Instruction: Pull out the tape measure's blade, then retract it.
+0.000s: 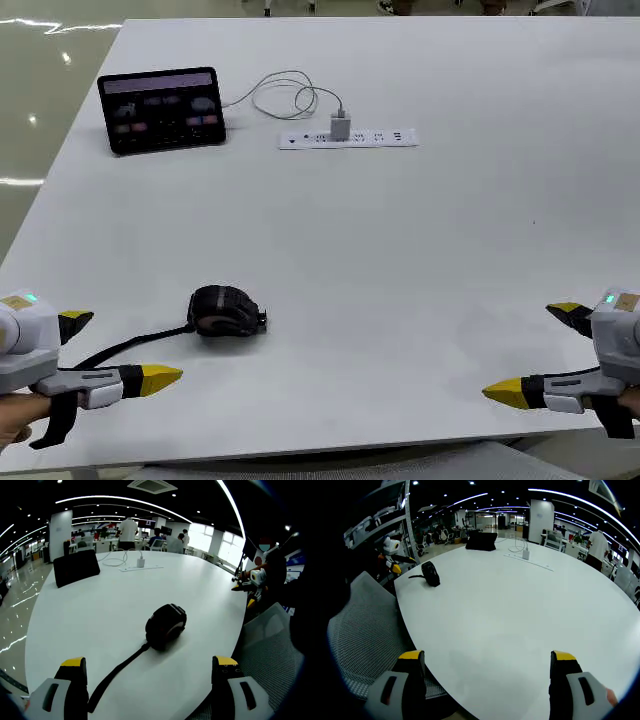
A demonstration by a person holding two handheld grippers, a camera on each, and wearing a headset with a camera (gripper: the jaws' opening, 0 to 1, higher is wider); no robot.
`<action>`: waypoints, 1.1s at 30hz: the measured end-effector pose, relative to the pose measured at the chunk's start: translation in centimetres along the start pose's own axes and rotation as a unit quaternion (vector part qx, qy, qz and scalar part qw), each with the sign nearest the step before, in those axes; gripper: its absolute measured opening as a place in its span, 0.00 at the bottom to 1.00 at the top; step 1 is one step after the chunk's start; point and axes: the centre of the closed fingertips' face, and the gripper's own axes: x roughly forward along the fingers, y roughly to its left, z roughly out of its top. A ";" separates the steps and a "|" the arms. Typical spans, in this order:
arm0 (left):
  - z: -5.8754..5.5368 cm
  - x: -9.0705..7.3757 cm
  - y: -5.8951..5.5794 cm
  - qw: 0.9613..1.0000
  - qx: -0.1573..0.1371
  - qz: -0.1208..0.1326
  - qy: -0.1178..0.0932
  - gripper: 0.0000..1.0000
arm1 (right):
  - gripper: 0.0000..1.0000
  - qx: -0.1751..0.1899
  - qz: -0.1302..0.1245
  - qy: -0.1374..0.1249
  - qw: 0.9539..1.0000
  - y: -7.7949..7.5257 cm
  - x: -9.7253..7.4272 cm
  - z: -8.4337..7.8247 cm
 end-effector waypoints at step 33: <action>0.2 0.3 0.2 1.000 0.010 -0.009 -0.003 1.00 | 1.00 0.001 0.003 -0.003 1.000 0.4 0.0 0.2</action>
